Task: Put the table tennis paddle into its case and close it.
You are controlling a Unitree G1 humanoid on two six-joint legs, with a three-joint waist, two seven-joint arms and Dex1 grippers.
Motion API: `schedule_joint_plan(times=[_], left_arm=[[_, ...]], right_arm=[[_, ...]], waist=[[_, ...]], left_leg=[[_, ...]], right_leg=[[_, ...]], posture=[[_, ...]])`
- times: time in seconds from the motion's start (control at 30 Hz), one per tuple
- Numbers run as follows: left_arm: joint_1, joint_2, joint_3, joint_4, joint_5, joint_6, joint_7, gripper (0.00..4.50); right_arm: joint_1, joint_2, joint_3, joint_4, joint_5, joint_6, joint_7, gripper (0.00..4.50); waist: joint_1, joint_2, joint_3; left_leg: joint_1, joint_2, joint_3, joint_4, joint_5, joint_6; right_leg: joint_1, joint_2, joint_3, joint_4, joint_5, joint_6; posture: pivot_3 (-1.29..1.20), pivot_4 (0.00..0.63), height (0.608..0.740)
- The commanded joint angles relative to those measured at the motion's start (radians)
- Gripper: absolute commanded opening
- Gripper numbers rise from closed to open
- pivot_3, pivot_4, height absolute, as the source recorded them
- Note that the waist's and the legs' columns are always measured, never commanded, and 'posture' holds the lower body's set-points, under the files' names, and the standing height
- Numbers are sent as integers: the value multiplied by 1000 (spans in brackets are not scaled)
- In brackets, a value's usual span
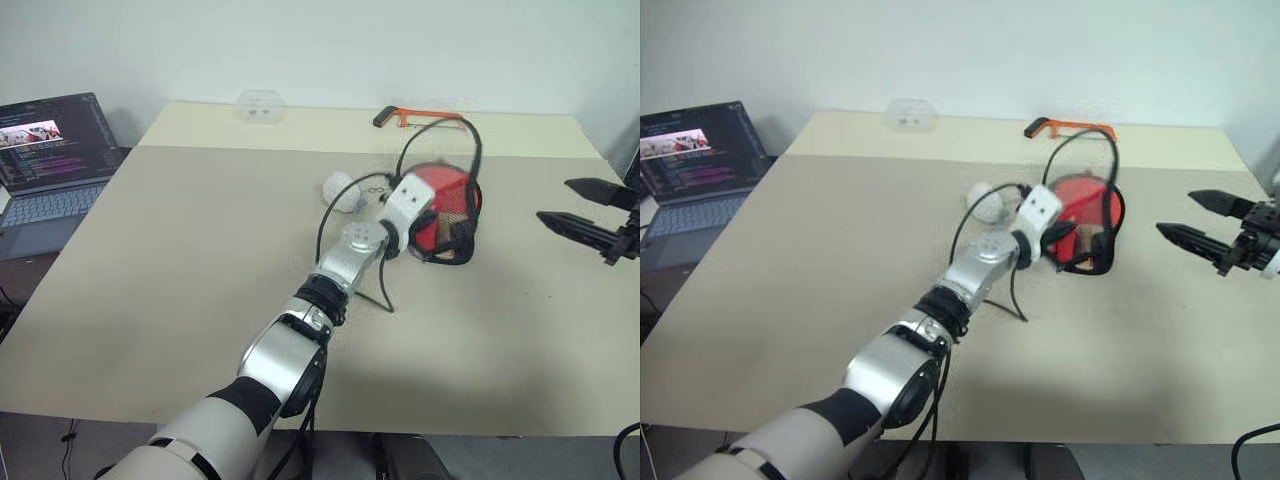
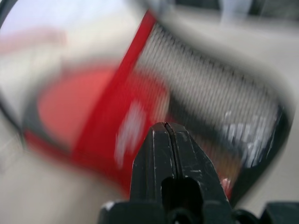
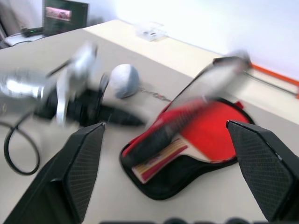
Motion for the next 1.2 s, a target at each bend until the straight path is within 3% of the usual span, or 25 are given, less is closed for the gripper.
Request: schedule_joint_plan(times=[0.03, 0.17, 0.3, 0.47, 0.57, 0.67, 0.83, 1.2], left_arm=[[-37, -99, 4, -1, 16, -74, 18, 17], [-38, -20, 64, -98, -45, -109, -69, 17], [41, 119, 114, -472, -214, 47, -361, 17], [236, 500, 157, -1008, -449, 454, -654, 17], [392, 751, 236, -1156, -532, 585, -755, 17], [510, 885, 313, -1237, -600, 648, -790, 17], [631, 956, 431, -1360, -727, 759, -748, 17], [800, 1038, 501, -1474, -793, 830, -690, 17]], right_arm=[[-6, -24, -39, -55, 34, 10, -12, 4500], [-6, -21, -24, -76, 55, 25, -2, 4500], [-12, -8, 40, -94, 57, 52, -11, 4500], [-93, 66, 171, 19, -40, 159, -223, 4500], [-148, 146, 164, 58, -4, 239, -310, 4500], [-237, 209, 119, 128, 51, 375, -397, 4500], [-438, 286, 21, 397, 50, 523, -606, 4500], [-551, 348, -56, 659, 23, 555, -769, 4500]], waist=[[5, 0, 0], [10, 0, 0], [4, 1, 0], [-34, 5, -2], [-38, 5, -2], [-43, 5, -1], [-27, 0, 0], [-27, 0, 0]], left_leg=[[0, 0, 0, 0, 0, 0], [-1, 0, 0, 1, 0, 0], [-2, 0, 2, 1, 0, 0], [5, 5, 3, 0, 0, -1], [9, 5, 3, 0, 1, -2], [9, 6, 2, 2, 1, -2], [10, 4, 0, 4, 1, 0], [7, 3, 2, 0, 0, -1]], right_leg=[[0, 0, 0, 0, 0, 0], [0, -1, -2, -1, 1, 1], [-1, -1, -2, -1, 1, 1], [0, 3, 4, 3, 0, 0], [1, 3, 4, 9, 0, -1], [2, 1, 4, 12, -1, -1], [5, -5, 1, 12, 0, 0], [2, -2, 4, 6, -1, 0]], posture=[[0, 150, 740], [0, 150, 740], [0, 150, 740], [0, 150, 740], [0, 150, 740], [0, 150, 740], [0, 150, 740], [0, 150, 740]])
